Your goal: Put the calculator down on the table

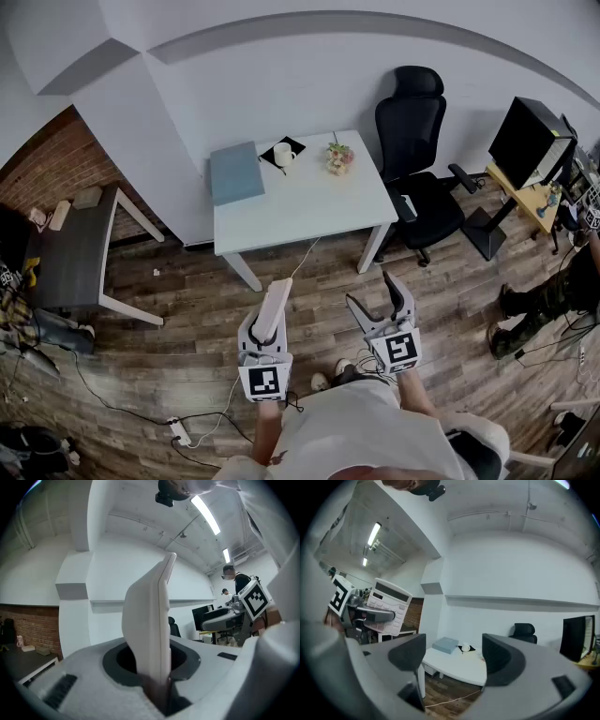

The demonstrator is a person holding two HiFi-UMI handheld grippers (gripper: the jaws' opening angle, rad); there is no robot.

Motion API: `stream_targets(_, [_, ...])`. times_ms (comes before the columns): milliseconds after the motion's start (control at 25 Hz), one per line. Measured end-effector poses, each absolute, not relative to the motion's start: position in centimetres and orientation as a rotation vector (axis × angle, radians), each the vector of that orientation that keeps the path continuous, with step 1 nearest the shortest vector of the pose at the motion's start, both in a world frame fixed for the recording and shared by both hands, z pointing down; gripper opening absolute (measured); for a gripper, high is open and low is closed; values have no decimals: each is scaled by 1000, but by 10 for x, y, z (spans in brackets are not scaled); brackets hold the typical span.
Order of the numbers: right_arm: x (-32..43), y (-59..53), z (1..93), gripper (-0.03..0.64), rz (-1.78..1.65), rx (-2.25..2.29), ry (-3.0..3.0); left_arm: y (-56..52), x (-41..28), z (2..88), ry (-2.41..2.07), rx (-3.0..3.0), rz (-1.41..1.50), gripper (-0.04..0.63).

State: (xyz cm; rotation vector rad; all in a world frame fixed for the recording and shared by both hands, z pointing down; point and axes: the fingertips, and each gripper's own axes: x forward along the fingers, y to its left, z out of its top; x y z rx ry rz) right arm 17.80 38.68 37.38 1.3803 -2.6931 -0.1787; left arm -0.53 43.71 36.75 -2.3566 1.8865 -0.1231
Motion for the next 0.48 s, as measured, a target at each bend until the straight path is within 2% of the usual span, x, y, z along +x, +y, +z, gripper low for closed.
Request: stream_targets(480, [161,391,389,385,-125,1347,-2695,435,-14,381,1838,-2389,-95,86])
